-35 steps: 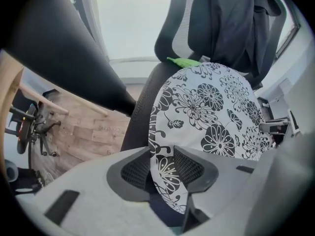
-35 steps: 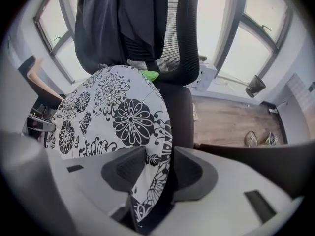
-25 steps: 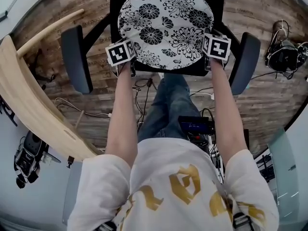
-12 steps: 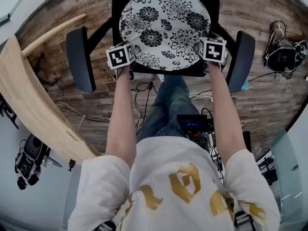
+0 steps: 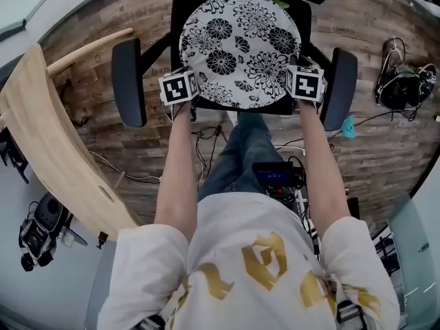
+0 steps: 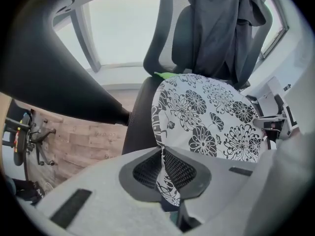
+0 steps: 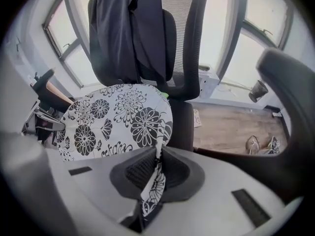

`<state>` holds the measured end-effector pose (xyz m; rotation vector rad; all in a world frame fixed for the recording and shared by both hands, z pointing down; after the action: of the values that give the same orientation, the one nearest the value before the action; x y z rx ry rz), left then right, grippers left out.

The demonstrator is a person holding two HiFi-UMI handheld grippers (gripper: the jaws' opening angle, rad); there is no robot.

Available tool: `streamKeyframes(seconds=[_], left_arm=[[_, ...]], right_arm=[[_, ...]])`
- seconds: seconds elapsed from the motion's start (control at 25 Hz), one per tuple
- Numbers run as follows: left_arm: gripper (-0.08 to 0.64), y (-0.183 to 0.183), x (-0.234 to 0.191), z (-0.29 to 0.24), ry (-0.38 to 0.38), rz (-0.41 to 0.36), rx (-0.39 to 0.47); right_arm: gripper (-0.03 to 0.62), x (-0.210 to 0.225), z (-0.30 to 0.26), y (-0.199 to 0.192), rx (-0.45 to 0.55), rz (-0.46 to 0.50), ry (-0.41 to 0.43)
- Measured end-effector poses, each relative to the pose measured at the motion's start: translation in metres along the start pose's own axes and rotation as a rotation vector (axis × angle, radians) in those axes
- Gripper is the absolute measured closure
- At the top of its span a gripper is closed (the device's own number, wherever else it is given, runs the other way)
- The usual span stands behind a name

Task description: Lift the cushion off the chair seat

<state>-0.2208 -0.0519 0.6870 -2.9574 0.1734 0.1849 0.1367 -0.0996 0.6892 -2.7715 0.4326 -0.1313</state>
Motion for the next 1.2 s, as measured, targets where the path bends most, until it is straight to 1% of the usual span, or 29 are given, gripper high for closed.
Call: streamKeyframes(seconds=[0.28,0.48,0.72,0.88,1.2], left_arm=[[0.539,0.004,0.003,0.015,-0.004,-0.001,0.024],[0.538,0.002,0.008,0.035,-0.007,-0.010,0.038],[0.540,0.004,0.009,0.056,-0.018,-0.040,0.073],[0.538,0.003,0.011,0.075,-0.024,-0.051,0.101],[0.539,-0.004,0.025,0.124,-0.054,-0.120,0.181]], right_arm=[[0.560,-0.006,0.015,0.004,0.014,0.044,0.011],[0.560,-0.010,0.036,0.003,0.021,0.047,0.018],[0.560,-0.017,0.059,0.001,0.037,0.071,0.012],[0.560,-0.020,0.076,-0.006,0.050,0.059,0.018],[0.560,-0.025,0.125,-0.008,0.128,0.065,0.016]])
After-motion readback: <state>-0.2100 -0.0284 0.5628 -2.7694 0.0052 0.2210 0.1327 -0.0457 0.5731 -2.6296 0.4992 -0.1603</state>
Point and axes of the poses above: the fingertips, and each gripper's own axes: z backward along the fingers, x to its right, y out of its top, the point moved 6 cm from there along z, backward along the fingers, and after that the axes turned 5 degrees about z, right-handed, at the moved point
